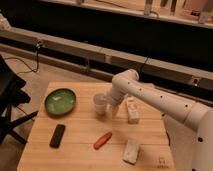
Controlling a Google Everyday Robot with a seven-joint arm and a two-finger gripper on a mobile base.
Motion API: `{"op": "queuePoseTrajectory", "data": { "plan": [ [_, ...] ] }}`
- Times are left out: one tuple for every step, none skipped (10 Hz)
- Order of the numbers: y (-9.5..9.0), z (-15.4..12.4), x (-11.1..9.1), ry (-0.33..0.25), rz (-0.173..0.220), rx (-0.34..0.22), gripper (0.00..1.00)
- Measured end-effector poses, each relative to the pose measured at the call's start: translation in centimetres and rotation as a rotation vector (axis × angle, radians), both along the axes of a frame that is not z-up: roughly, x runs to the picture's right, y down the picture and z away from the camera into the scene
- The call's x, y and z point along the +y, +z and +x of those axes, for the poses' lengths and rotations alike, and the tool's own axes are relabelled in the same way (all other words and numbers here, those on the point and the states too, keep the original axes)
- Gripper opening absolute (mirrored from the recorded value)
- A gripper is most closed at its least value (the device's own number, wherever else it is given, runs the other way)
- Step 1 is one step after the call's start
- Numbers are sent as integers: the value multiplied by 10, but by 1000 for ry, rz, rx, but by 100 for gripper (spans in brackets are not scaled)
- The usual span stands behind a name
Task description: Pick up the ceramic cup
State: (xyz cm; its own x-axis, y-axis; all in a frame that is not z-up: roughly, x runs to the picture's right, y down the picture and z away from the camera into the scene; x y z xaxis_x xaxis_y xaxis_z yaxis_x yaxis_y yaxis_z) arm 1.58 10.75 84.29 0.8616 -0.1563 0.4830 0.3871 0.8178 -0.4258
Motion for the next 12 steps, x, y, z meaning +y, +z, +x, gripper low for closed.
{"op": "queuePoseTrajectory", "data": {
  "plan": [
    [3,-6,-4,-10,7,-13,38],
    [8,-12,-7,-32,8,-25,26],
    [10,-18,-13,-44,12,-45,14],
    [10,-20,-14,-50,13,-49,8],
    [8,-18,-12,-36,12,-36,3],
    [4,-8,-12,-25,13,-26,3],
    [1,3,-14,-12,12,-15,3],
    [0,6,-19,-17,15,-22,3],
    [0,3,-23,-21,17,-28,3],
    [0,-1,-27,-27,19,-34,3],
    [0,0,-28,-27,21,-32,3],
    [-3,2,-31,-24,25,-30,3]
  ]
}}
